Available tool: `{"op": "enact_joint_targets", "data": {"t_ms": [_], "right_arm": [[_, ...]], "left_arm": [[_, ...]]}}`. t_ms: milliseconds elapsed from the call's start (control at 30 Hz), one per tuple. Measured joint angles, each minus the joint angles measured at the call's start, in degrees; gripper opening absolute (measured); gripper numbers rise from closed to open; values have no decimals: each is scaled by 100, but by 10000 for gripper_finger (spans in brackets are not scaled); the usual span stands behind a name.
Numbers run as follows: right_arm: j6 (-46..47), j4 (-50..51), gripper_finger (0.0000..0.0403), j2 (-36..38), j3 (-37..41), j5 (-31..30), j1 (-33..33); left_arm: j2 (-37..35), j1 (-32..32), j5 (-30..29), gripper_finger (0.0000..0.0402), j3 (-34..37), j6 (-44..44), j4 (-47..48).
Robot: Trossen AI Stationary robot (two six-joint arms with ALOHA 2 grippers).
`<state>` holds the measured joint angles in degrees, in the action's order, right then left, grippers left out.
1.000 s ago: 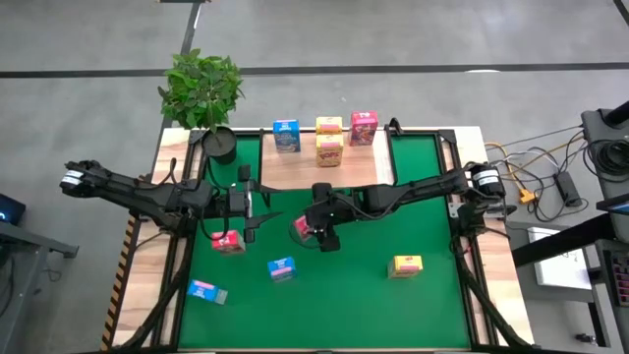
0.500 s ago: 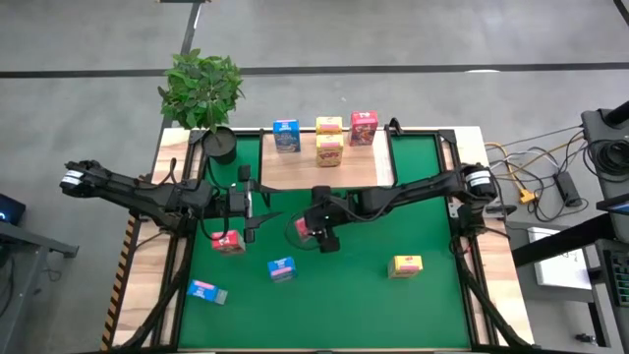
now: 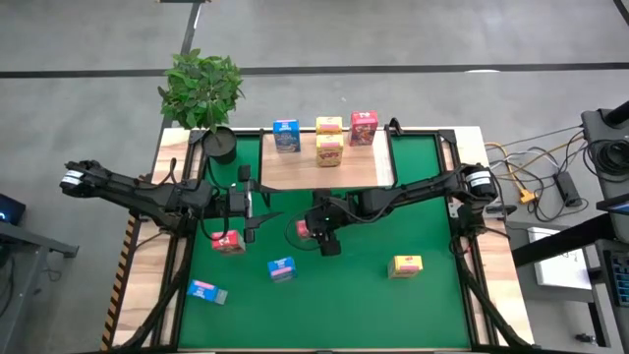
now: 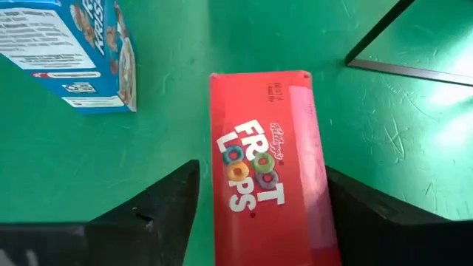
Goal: Stack cereal on shelf
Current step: Put the right red cereal box on the shelf aligned with the other red cereal box
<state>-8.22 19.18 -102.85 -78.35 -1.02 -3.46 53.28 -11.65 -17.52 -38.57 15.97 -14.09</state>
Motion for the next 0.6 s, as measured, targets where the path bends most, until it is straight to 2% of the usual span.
{"op": "enact_joint_targets", "data": {"t_ms": [267,600], "right_arm": [[73,-6,175,4,0,2,0],[109,7,149,37,-1,1,0]], "left_arm": [[0,0,0,215,0,0,0],[0,0,0,215,0,0,0]]}}
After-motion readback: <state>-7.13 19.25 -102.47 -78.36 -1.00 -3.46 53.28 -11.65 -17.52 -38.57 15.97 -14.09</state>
